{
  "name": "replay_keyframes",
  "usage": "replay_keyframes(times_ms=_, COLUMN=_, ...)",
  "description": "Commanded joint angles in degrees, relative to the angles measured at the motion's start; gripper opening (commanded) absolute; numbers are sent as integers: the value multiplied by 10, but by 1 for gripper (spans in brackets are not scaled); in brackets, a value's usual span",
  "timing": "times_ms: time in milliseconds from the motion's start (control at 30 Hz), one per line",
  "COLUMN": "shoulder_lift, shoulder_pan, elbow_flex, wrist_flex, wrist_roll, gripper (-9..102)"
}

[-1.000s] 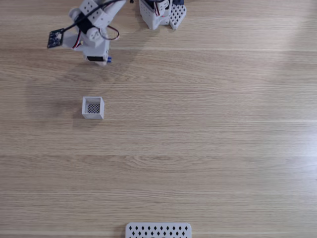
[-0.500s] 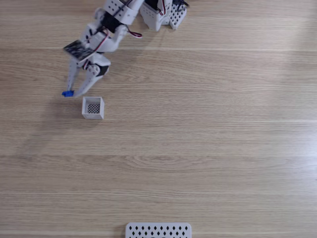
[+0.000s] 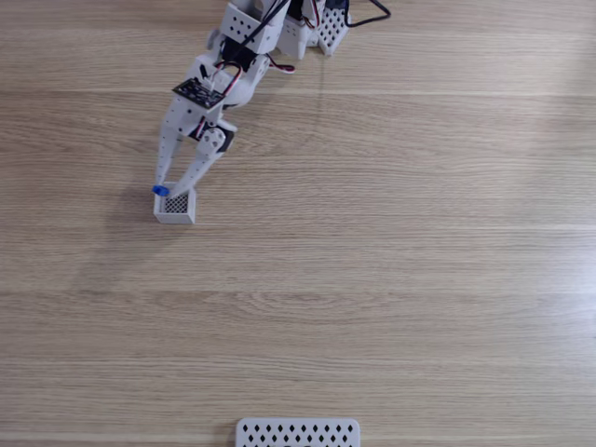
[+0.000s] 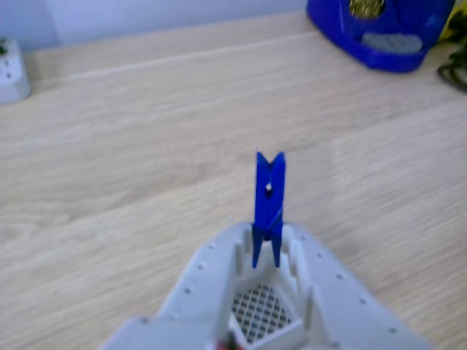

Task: Grasp a peg and put it in the crate.

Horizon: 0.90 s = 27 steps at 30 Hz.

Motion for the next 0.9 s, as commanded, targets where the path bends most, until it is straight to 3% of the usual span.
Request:
replay_keyframes(times_ms=0, shoulder_lift=38, shoulder_pan=2, elbow_flex=-11, wrist_flex=10, wrist_roll=-4, gripper=-1)
replay_keyframes(times_ms=667, shoulder_lift=-39, shoulder_pan=5, elbow_flex=-63, wrist_flex=7, wrist_roll=-5, gripper=0)
replay_keyframes(times_ms=867, shoulder_lift=-34, shoulder_pan=12, elbow_flex=-58, wrist_flex=9, wrist_roll=-5, gripper=13)
